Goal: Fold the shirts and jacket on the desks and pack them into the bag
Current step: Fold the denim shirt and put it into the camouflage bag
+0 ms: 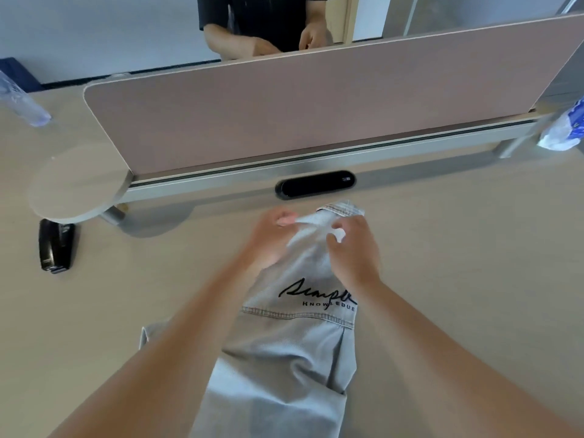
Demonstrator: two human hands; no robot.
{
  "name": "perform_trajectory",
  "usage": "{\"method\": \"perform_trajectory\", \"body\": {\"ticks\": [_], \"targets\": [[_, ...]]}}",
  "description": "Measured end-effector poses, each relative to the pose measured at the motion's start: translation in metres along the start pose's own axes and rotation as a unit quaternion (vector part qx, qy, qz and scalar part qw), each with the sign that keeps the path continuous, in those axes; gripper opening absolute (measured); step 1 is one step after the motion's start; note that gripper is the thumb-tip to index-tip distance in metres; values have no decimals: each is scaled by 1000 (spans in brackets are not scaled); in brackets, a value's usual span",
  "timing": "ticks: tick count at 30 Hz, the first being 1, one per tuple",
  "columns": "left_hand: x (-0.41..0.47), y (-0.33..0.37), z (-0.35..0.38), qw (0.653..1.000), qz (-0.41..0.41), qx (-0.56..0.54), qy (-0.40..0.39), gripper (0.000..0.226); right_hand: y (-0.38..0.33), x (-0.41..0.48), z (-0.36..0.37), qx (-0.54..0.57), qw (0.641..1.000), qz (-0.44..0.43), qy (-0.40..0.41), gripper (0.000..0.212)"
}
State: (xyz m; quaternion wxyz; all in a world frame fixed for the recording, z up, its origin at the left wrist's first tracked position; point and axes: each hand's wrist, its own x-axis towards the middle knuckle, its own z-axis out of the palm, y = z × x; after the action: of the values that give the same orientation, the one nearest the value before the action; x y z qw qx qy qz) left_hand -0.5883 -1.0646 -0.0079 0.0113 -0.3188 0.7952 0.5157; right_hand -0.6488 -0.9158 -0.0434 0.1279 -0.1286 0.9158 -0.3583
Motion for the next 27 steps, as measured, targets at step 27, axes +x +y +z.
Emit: {"method": "perform_trajectory", "body": {"ticks": [27], "targets": [[-124, -153, -120, 984, -109, 126, 61, 31, -84, -50, 106, -224, 948, -109, -198, 48]]}}
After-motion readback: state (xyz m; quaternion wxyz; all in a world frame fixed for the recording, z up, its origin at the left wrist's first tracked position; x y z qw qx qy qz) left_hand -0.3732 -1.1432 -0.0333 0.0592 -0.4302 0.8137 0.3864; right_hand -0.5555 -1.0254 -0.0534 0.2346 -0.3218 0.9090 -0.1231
